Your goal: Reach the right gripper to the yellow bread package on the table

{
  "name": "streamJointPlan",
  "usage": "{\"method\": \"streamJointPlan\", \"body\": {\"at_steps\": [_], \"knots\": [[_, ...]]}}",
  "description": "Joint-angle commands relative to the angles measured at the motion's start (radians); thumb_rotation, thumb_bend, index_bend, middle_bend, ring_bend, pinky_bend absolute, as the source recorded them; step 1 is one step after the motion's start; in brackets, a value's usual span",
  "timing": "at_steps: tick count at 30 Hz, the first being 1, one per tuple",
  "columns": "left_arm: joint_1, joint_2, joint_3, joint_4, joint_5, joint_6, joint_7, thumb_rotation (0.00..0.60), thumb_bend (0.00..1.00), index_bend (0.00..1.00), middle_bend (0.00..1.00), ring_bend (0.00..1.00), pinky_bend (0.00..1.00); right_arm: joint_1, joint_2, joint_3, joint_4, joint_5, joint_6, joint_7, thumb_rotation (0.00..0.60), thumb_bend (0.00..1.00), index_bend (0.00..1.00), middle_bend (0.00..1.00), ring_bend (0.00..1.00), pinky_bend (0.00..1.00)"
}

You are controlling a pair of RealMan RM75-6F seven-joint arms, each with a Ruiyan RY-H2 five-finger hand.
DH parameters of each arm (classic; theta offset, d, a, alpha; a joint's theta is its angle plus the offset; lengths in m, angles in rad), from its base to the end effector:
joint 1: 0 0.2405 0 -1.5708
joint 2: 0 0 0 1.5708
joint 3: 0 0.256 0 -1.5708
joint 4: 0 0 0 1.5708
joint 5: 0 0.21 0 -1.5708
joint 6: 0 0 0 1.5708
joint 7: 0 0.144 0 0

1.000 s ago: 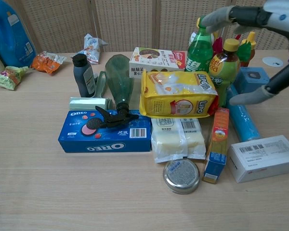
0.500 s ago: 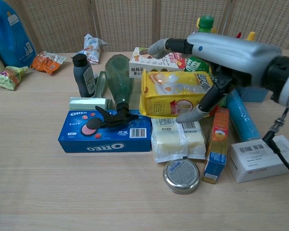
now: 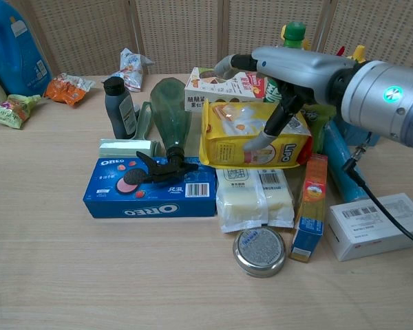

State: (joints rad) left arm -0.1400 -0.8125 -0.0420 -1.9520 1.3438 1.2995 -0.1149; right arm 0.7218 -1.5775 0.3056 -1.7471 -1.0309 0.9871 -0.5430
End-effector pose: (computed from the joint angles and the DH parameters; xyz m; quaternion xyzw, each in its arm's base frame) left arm -0.2791 0.1860 0.2012 -0.5624 -0.5040 -0.3655 0.5442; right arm -0.0747 -0.3152 -0.0123 0.7287 -0.3963 0.4247 0.3629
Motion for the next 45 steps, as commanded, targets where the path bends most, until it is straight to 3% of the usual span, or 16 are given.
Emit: {"method": "streamJointPlan", "body": {"at_steps": [1, 18, 25, 28, 31, 33, 39, 45], "knots": [[-0.001, -0.002, -0.001, 0.0, -0.003, -0.001, 0.004, 0.6, 0.0, 0.21, 0.0, 0.0, 0.0, 0.03, -0.017, 0.015, 0.026, 0.05, 0.0, -0.012, 0.6, 0.0, 0.0, 0.0, 0.0, 0.04], [-0.002, -0.002, -0.002, 0.003, -0.009, -0.004, 0.0, 0.6, 0.0, 0.21, 0.0, 0.0, 0.0, 0.096, -0.081, -0.01, 0.124, 0.19, 0.035, -0.043, 0.6, 0.0, 0.0, 0.0, 0.0, 0.05], [-0.004, -0.001, -0.003, 0.007, -0.011, -0.01, -0.008, 0.6, 0.0, 0.21, 0.0, 0.0, 0.0, 0.112, -0.121, -0.038, 0.164, 0.196, 0.047, -0.046, 0.6, 0.0, 0.0, 0.03, 0.0, 0.15], [-0.003, 0.001, -0.005, 0.008, -0.012, -0.009, -0.014, 0.6, 0.0, 0.21, 0.0, 0.0, 0.0, 0.114, -0.148, -0.04, 0.193, 0.166, 0.073, -0.032, 0.6, 0.0, 0.05, 0.22, 0.11, 0.31], [-0.002, 0.004, -0.005, 0.009, -0.012, -0.008, -0.019, 0.6, 0.0, 0.21, 0.0, 0.0, 0.0, 0.11, -0.179, -0.046, 0.233, 0.114, 0.111, -0.01, 0.6, 0.0, 0.27, 0.5, 0.36, 0.52], [-0.002, 0.004, -0.004, 0.01, -0.011, -0.009, -0.021, 0.6, 0.0, 0.21, 0.0, 0.0, 0.0, 0.107, -0.189, -0.046, 0.249, 0.105, 0.115, 0.006, 0.6, 0.0, 0.34, 0.57, 0.43, 0.59], [0.0, 0.008, -0.004, 0.01, -0.008, -0.007, -0.029, 0.6, 0.0, 0.21, 0.0, 0.0, 0.0, 0.091, -0.188, -0.053, 0.26, 0.09, 0.117, 0.034, 0.6, 0.0, 0.41, 0.63, 0.49, 0.65], [0.0, 0.01, -0.005, 0.01, -0.005, -0.007, -0.035, 0.6, 0.0, 0.21, 0.0, 0.0, 0.0, 0.058, -0.101, -0.067, 0.128, -0.004, 0.182, 0.03, 0.6, 0.0, 0.41, 0.63, 0.49, 0.65]]}}
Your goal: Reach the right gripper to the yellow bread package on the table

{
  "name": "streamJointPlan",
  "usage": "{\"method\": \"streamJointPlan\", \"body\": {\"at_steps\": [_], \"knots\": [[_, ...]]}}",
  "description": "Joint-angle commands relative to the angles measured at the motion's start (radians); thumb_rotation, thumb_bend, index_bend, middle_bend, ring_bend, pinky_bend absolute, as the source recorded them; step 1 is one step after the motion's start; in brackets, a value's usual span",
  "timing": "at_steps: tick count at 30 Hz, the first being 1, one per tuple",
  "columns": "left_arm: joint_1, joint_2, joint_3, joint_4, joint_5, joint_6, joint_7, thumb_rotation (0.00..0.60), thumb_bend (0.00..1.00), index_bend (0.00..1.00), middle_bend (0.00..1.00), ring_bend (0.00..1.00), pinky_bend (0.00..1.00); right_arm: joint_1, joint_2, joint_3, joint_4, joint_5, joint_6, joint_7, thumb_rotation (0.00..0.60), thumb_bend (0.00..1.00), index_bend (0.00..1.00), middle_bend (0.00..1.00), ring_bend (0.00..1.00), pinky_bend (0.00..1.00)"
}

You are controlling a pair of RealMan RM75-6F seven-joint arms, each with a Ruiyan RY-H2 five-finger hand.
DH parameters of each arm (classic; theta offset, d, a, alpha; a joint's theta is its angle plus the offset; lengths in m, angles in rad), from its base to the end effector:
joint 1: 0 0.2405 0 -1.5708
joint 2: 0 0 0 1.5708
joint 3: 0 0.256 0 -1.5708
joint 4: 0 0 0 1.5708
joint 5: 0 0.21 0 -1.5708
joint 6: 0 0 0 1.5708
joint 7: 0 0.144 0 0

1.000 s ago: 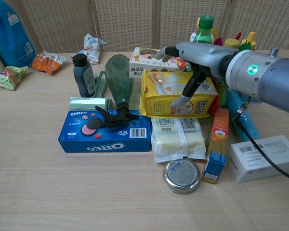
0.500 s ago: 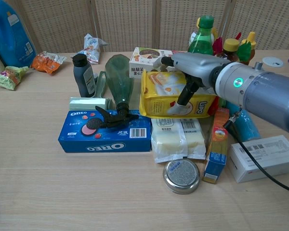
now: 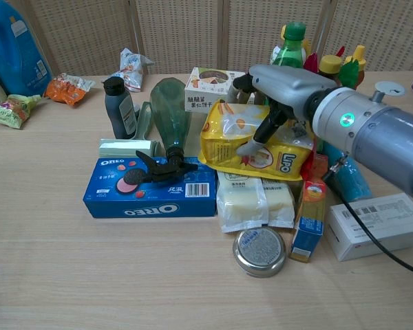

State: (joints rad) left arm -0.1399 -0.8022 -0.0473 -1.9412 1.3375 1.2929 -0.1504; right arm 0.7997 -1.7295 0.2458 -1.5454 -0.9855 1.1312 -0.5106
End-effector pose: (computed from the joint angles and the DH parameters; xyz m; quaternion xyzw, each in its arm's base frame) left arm -0.2823 0.1873 0.2057 -0.5547 -0.5095 -0.3692 0.5444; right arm -0.0820 -0.3296 -0.0443 0.6996 -0.3973 0.4268 0.4128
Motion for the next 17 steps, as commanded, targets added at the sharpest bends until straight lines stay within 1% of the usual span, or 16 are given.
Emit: {"method": "streamJointPlan", "body": {"at_steps": [1, 6, 10, 13, 17], "knots": [[0.0, 0.0, 0.002, -0.001, 0.004, -0.001, 0.001, 0.6, 0.0, 0.21, 0.0, 0.0, 0.0, -0.027, 0.076, -0.005, -0.112, -0.067, 0.053, -0.006, 0.6, 0.0, 0.41, 0.63, 0.49, 0.65], [0.003, 0.001, 0.005, -0.009, 0.017, 0.005, 0.003, 0.6, 0.0, 0.21, 0.0, 0.0, 0.0, -0.042, 0.175, 0.027, -0.271, -0.112, 0.104, -0.043, 0.6, 0.0, 0.42, 0.64, 0.49, 0.65], [0.004, 0.001, 0.008, -0.016, 0.029, 0.01, 0.007, 0.6, 0.0, 0.21, 0.0, 0.0, 0.0, -0.039, 0.25, 0.077, -0.406, -0.115, 0.137, -0.097, 0.6, 0.0, 0.42, 0.64, 0.49, 0.65], [0.004, 0.0, 0.01, -0.016, 0.032, 0.009, 0.009, 0.6, 0.0, 0.21, 0.0, 0.0, 0.0, -0.032, 0.287, 0.114, -0.482, -0.092, 0.152, -0.131, 0.6, 0.0, 0.42, 0.64, 0.49, 0.65], [0.004, 0.001, 0.01, -0.015, 0.033, 0.01, 0.006, 0.6, 0.0, 0.21, 0.0, 0.0, 0.0, -0.017, 0.317, 0.141, -0.538, -0.059, 0.164, -0.175, 0.6, 0.0, 0.42, 0.64, 0.49, 0.65]]}}
